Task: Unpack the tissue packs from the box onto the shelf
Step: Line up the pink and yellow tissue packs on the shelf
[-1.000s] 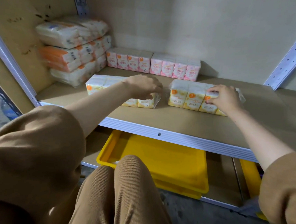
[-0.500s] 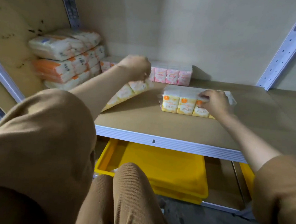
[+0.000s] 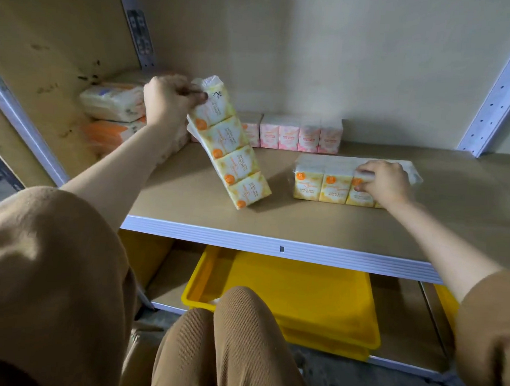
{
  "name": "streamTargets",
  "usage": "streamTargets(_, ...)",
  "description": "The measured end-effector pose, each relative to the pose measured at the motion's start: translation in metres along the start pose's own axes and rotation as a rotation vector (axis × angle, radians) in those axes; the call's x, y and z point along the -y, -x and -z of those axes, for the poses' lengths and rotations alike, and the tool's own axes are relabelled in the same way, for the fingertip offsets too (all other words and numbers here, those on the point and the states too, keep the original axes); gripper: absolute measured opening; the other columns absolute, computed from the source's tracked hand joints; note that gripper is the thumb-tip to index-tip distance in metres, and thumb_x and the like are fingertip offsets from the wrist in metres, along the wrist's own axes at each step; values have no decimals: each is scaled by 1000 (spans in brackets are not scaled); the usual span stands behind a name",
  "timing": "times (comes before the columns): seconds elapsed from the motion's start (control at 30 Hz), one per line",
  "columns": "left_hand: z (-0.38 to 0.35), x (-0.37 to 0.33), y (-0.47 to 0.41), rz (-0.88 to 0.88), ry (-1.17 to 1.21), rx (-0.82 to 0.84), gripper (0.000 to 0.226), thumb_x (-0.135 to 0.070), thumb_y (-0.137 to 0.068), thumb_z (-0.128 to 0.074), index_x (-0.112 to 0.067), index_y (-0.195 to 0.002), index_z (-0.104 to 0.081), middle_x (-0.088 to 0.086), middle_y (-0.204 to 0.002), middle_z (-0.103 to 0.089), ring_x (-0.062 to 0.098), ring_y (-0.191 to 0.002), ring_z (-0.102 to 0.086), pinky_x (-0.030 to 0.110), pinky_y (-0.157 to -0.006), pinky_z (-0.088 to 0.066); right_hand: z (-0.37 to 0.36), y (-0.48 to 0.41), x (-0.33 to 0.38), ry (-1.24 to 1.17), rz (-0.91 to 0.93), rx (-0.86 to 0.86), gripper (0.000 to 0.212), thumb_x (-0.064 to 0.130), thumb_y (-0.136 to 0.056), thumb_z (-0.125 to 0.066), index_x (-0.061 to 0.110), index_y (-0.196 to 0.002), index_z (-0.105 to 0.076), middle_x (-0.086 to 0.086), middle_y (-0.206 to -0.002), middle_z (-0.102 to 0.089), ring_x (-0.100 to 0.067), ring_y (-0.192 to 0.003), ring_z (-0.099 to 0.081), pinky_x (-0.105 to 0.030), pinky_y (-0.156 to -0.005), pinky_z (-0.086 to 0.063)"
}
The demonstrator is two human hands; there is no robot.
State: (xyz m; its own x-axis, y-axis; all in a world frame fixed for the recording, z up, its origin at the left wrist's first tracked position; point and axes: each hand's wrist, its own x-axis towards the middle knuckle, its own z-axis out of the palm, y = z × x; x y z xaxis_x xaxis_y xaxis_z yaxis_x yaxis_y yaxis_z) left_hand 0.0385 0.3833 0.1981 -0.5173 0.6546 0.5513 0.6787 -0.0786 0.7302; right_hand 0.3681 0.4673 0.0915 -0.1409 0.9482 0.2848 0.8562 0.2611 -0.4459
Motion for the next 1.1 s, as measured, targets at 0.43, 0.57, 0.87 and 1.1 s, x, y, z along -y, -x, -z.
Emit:
streamTargets(0.43, -3, -19, -5, -284, -245, 158, 26, -10, -79, -70, 3, -102, -72, 20, -105, -73, -15, -70, -63, 5, -73, -43, 0, 0, -1, -1, 7, 24, 43, 6, -75, -72, 7, -118, -64, -10, -129, -62, -29, -123, -52, -31, -101, -40)
streamTargets(0.57, -18, -42, -2, -572, -481, 325, 23, -6, -84, -63, 1, -103, -72, 20, -108, -72, 31, -105, -67, 32, -92, -47, 2, 1, 0, 0, 13, 26, 43, 5, -76, -71, 6, -118, -64, -10, -130, -61, -28, -123, -52, -32, -101, -39)
streamTargets(0.87, -65, -37, 28, -780, -1128, 887, 29, -20, -89, -48, -10, -108, -67, 14, -119, -64, 29, -104, -59, 22, -65, -43, 0, -4, -4, -7, 15, 30, 43, 7, -74, -73, 9, -117, -65, -8, -130, -61, -27, -123, -52, -30, -101, -39)
streamTargets(1.1, -103, 4, 65, -819, -1019, 1084, 38, -5, -91, -50, -14, -128, -55, 2, -137, -53, 22, -128, -48, 33, -102, -45, 2, 0, -4, 6, 23, 10, 44, 9, -77, -71, 10, -120, -63, -6, -134, -58, -26, -125, -51, -29, -102, -39)
